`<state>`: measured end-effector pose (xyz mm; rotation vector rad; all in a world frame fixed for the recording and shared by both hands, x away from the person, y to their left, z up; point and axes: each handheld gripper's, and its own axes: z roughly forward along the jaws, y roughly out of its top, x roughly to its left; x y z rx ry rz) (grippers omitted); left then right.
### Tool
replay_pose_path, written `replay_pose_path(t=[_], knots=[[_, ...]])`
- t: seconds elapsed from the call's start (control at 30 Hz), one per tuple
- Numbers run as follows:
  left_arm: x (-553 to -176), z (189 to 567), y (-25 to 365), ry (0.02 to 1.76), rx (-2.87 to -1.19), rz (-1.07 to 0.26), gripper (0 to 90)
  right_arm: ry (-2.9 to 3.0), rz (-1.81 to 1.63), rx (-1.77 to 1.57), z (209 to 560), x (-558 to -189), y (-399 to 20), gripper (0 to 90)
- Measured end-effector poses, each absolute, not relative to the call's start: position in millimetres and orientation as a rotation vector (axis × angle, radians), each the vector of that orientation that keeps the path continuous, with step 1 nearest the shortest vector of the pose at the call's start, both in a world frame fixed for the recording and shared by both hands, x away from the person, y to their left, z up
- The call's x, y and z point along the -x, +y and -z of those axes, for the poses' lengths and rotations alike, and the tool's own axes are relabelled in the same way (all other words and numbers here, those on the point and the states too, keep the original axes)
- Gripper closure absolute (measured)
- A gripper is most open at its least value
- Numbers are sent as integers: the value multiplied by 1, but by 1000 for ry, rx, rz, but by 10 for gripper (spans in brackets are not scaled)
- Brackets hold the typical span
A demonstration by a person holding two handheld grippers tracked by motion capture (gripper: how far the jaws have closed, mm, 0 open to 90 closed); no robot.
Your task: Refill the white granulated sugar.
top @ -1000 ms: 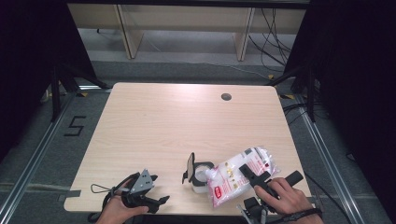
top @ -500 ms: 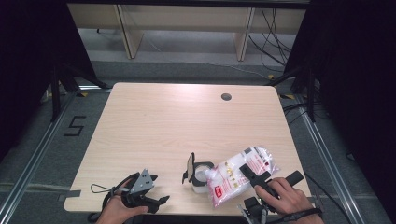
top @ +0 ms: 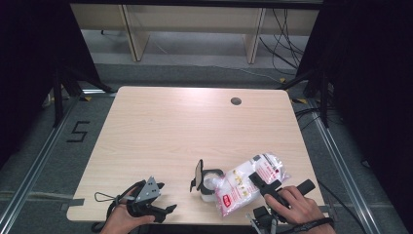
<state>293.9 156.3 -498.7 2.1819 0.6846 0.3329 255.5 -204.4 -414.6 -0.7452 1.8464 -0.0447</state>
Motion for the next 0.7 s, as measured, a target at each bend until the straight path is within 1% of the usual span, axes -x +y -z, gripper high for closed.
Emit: replay_pose_path(t=[0.23, 0.27, 0.67, 0.7], knots=[[-294, 499, 156, 685, -2182, -333, 181, 1849, 45, 745, 414, -255, -205, 738], [-294, 499, 156, 686, -2181, -333, 181, 1862, 42, 698, 416, -253, -207, 738], [-294, 499, 156, 691, -2179, -331, 181, 1845, 55, 746, 412, -255, -206, 738], [-294, 499, 156, 687, -2180, -332, 181, 1841, 46, 711, 413, -253, -208, 738]])
